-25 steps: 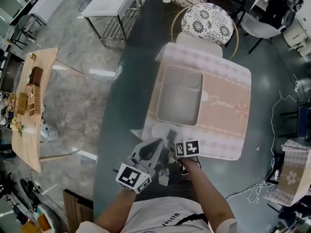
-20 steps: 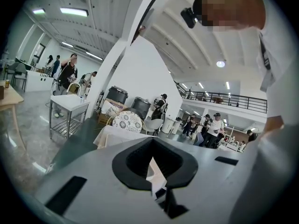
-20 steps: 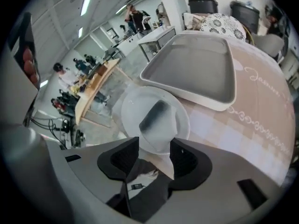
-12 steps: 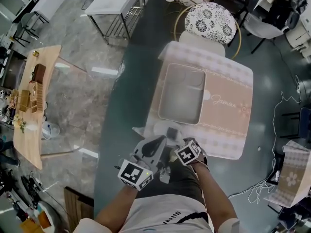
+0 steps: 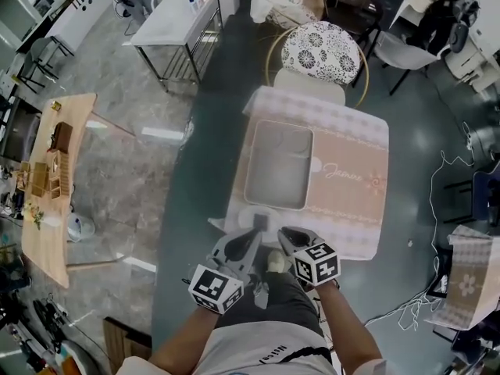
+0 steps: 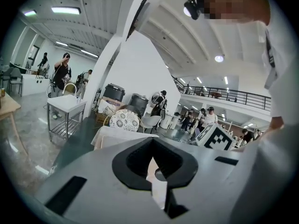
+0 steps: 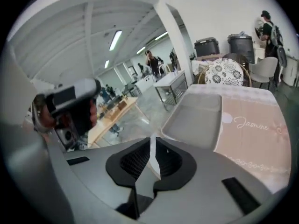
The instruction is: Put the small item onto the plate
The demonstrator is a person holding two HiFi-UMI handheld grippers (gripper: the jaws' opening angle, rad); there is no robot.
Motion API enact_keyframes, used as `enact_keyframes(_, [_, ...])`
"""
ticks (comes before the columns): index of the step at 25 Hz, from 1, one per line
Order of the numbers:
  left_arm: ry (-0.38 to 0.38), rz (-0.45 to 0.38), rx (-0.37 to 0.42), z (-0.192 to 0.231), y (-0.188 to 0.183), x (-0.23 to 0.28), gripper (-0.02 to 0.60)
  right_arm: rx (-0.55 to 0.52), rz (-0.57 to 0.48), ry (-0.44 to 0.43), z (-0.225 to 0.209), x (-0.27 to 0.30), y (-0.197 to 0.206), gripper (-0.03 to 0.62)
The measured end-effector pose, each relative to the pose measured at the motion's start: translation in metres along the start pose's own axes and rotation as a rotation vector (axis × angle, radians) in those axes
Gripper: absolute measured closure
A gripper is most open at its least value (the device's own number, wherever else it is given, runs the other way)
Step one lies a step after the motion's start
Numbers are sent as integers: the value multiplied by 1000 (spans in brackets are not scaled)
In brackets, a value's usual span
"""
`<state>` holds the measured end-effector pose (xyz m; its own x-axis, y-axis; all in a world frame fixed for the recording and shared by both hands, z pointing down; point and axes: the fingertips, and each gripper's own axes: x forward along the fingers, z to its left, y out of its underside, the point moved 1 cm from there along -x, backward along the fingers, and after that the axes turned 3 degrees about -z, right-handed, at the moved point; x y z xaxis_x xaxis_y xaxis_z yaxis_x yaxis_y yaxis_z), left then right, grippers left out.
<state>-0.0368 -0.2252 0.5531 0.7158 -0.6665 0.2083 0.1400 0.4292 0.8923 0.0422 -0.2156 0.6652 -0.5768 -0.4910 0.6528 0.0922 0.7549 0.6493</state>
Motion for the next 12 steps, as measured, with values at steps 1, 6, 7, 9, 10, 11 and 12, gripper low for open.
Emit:
enact_keyframes(1, [5, 2, -5, -4, -6, -1, 575, 17, -47, -10, 7, -10, -15, 551])
enact_keyframes(6, [18, -3, -10, -27, -31, -4, 575, 15, -238, -26, 35, -59, -71, 563])
enact_keyframes(7, [19, -11, -9, -32, -37, -5, 575, 5, -273, -21, 39, -68, -80, 566])
enact_keyframes(9, [22, -30, -1, -40, -51, -6, 575, -23, -342, -13, 47, -87, -99, 571])
enact_keyframes(10, [23, -39, 5, -44, -57, -7, 575, -38, -371, -12, 51, -96, -107, 572])
enact_keyframes(11, [24, -46, 11, -49, -63, -7, 575, -51, -395, -12, 55, -104, -115, 574])
enact_keyframes(12, [26, -52, 16, -53, -69, -9, 575, -60, -416, -13, 59, -111, -121, 576])
